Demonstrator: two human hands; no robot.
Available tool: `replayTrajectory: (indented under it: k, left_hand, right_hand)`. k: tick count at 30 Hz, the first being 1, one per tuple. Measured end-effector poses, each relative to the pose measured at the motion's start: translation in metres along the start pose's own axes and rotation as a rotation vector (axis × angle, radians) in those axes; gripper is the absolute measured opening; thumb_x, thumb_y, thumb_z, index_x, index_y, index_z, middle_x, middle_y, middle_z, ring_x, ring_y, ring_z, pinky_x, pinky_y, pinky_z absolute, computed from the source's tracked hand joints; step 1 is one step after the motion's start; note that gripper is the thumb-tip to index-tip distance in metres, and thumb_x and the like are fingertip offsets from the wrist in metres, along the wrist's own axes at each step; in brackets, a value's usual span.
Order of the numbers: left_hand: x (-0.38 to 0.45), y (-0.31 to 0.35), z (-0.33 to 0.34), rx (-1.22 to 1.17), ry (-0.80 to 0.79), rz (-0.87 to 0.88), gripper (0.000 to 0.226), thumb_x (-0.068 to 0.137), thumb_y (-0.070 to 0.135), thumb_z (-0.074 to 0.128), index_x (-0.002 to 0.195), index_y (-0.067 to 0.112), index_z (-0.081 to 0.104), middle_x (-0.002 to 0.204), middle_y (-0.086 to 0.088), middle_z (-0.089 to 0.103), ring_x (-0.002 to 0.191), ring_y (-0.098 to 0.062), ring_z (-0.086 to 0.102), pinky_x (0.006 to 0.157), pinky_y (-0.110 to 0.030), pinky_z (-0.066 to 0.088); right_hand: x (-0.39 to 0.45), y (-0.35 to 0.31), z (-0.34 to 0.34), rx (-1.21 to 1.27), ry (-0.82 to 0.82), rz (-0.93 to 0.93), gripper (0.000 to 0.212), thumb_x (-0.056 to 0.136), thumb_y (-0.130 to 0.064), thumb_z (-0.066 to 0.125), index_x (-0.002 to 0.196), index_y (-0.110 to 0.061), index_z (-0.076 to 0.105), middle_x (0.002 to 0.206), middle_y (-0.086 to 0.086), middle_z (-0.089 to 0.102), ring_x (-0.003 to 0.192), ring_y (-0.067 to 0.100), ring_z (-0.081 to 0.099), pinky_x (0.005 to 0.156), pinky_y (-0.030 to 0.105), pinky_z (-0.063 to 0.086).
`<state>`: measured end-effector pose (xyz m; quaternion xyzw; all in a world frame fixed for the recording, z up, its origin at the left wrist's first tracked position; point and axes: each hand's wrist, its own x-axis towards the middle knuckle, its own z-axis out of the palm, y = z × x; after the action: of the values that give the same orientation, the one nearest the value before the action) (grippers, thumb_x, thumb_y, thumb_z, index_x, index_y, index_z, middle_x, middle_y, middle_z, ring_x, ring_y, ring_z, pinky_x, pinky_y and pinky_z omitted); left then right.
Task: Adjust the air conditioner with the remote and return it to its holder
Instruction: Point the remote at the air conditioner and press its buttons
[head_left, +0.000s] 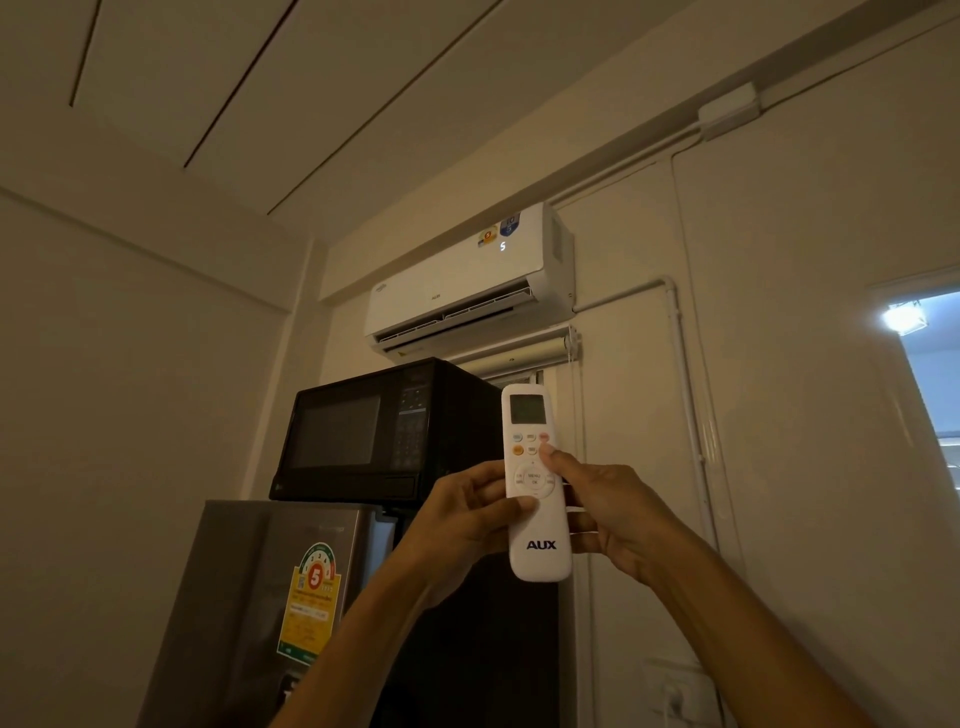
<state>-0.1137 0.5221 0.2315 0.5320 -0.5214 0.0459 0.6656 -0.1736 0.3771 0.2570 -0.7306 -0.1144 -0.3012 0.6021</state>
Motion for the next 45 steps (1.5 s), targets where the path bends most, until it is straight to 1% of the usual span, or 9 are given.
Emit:
replayTrajectory:
  k: [5, 10, 18, 23, 31, 34, 38, 41, 45]
  left_hand:
    - [-0.0005, -0.0029, -0.0024, -0.019, -0.002, -0.008, 0.031, 0.086, -0.002, 0.053, 0.11, 0.018, 0.056, 0.094, 0.001, 0.075, 0.093, -0.017, 0.071, 0.072, -0.031, 0.061]
    - [0.001, -0.0043, -0.005, -0.027, -0.006, -0.009, 0.031, 0.086, -0.002, 0.053, 0.108, 0.018, 0.057, 0.094, 0.002, 0.076, 0.093, -0.017, 0.071, 0.07, -0.03, 0.06]
    - [0.0033, -0.0054, -0.0096, -0.018, 0.009, -0.011, 0.031, 0.086, -0.002, 0.053, 0.11, 0.018, 0.057, 0.097, 0.0, 0.074, 0.095, -0.018, 0.07, 0.073, -0.032, 0.06]
    - [0.0031, -0.0049, -0.0103, -0.017, 0.008, -0.009, 0.03, 0.086, -0.002, 0.053, 0.108, 0.018, 0.057, 0.094, 0.001, 0.075, 0.093, -0.018, 0.071, 0.072, -0.031, 0.061]
    - [0.0036, -0.0026, -0.0091, -0.017, 0.016, -0.01, 0.03, 0.086, -0.002, 0.053, 0.107, 0.019, 0.058, 0.096, 0.001, 0.074, 0.093, -0.017, 0.071, 0.073, -0.031, 0.061]
    - [0.0035, -0.0026, -0.0082, -0.014, 0.018, -0.01, 0.03, 0.085, -0.002, 0.053, 0.107, 0.019, 0.057, 0.097, 0.0, 0.074, 0.094, -0.018, 0.071, 0.072, -0.032, 0.061]
    - [0.0036, -0.0024, -0.0077, -0.008, 0.018, -0.012, 0.031, 0.086, -0.003, 0.053, 0.106, 0.019, 0.057, 0.094, 0.002, 0.075, 0.092, -0.016, 0.071, 0.069, -0.029, 0.061]
    - [0.0032, -0.0025, -0.0063, -0.005, 0.022, -0.012, 0.031, 0.086, -0.002, 0.054, 0.107, 0.02, 0.057, 0.096, 0.001, 0.074, 0.093, -0.017, 0.071, 0.071, -0.03, 0.06]
    - [0.0036, -0.0028, -0.005, -0.007, 0.022, -0.012, 0.031, 0.085, -0.003, 0.053, 0.105, 0.02, 0.058, 0.092, 0.002, 0.076, 0.091, -0.016, 0.072, 0.068, -0.029, 0.06]
  right_hand:
    - [0.002, 0.0029, 0.0031, -0.014, 0.012, -0.004, 0.016, 0.085, -0.039, 0.058, 0.082, -0.023, 0.059, 0.083, 0.005, 0.069, 0.07, 0.022, 0.069, 0.057, 0.035, 0.056]
    - [0.0036, 0.0049, 0.005, -0.017, 0.015, -0.003, 0.019, 0.085, -0.041, 0.058, 0.082, -0.023, 0.06, 0.083, 0.005, 0.069, 0.07, 0.021, 0.069, 0.056, 0.034, 0.055]
    - [0.0057, 0.0044, 0.0069, -0.007, -0.004, -0.011, 0.017, 0.086, -0.039, 0.057, 0.082, -0.023, 0.06, 0.082, 0.003, 0.069, 0.068, 0.019, 0.069, 0.051, 0.03, 0.054]
    - [0.0066, 0.0039, 0.0083, -0.007, -0.01, -0.01, 0.017, 0.086, -0.039, 0.057, 0.083, -0.023, 0.06, 0.084, 0.005, 0.069, 0.07, 0.021, 0.069, 0.057, 0.034, 0.056]
    - [0.0069, 0.0023, 0.0069, -0.01, -0.012, -0.017, 0.018, 0.086, -0.039, 0.057, 0.084, -0.022, 0.061, 0.084, 0.005, 0.069, 0.071, 0.021, 0.069, 0.055, 0.033, 0.056]
    - [0.0067, 0.0021, 0.0064, -0.007, -0.009, -0.016, 0.018, 0.086, -0.04, 0.057, 0.084, -0.022, 0.061, 0.086, 0.006, 0.069, 0.072, 0.022, 0.069, 0.058, 0.034, 0.056]
    - [0.0073, 0.0025, 0.0054, -0.007, -0.008, -0.008, 0.02, 0.085, -0.04, 0.058, 0.086, -0.021, 0.061, 0.088, 0.007, 0.07, 0.074, 0.023, 0.069, 0.062, 0.037, 0.058]
    - [0.0072, 0.003, 0.0043, -0.01, -0.005, -0.007, 0.022, 0.085, -0.041, 0.058, 0.089, -0.02, 0.062, 0.089, 0.008, 0.071, 0.073, 0.023, 0.07, 0.059, 0.035, 0.057]
    - [0.0072, 0.0029, 0.0036, -0.008, -0.001, -0.005, 0.022, 0.085, -0.041, 0.058, 0.09, -0.019, 0.062, 0.088, 0.007, 0.071, 0.073, 0.022, 0.07, 0.058, 0.034, 0.057]
